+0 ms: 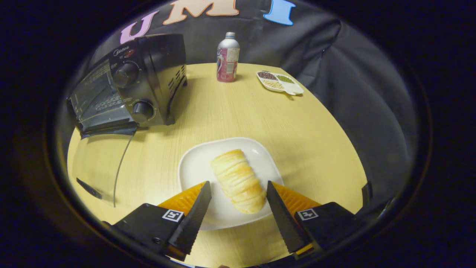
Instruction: Open the toaster oven, put the food inside, and close the toaster oven door.
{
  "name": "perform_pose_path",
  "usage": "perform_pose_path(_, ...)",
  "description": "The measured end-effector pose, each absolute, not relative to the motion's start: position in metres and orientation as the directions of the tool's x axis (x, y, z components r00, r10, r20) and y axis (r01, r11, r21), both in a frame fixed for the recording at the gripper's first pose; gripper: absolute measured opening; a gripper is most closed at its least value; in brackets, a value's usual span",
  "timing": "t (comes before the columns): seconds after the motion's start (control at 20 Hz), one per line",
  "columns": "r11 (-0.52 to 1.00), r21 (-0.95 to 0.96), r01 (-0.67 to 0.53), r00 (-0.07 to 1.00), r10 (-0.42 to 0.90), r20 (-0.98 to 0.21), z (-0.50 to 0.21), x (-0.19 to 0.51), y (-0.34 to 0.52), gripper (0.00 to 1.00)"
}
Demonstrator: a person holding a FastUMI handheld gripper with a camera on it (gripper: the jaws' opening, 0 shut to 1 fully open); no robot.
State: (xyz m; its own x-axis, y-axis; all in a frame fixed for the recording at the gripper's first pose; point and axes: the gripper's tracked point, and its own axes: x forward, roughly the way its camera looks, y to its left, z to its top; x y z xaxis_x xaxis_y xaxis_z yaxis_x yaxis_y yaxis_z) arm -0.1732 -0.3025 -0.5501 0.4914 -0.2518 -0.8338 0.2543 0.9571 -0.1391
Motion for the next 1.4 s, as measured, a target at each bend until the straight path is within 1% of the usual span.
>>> perform_pose_path(0.15, 0.957, -0.057, 0.283, 0.491, -0.196, -0.849, -0.556, -0.170, -0.295, 0.71)
perform_pose_path(0.25, 0.950, -0.042, 0.311, 0.484, -0.196, -0.853, -0.555, -0.171, -0.296, 0.59)
perform_pose_path(0.35, 0.949, -0.047, 0.313, 0.483, -0.202, -0.852, -0.554, -0.171, -0.296, 0.48)
perform_pose_path(0.45, 0.941, -0.037, 0.337, 0.483, -0.206, -0.851, -0.551, -0.170, -0.294, 0.48)
perform_pose_path(0.75, 0.906, 0.042, 0.421, 0.557, -0.221, -0.801, -0.521, -0.161, -0.275, 0.47)
perform_pose_path(0.95, 0.886, 0.117, 0.449, 0.610, -0.209, -0.764, -0.493, -0.161, -0.245, 0.47)
perform_pose_path(1.15, 0.895, 0.152, 0.418, 0.647, -0.176, -0.742, -0.473, -0.163, -0.200, 0.47)
perform_pose_path(1.4, 0.911, 0.206, 0.358, 0.668, -0.096, -0.738, -0.465, -0.157, -0.130, 0.47)
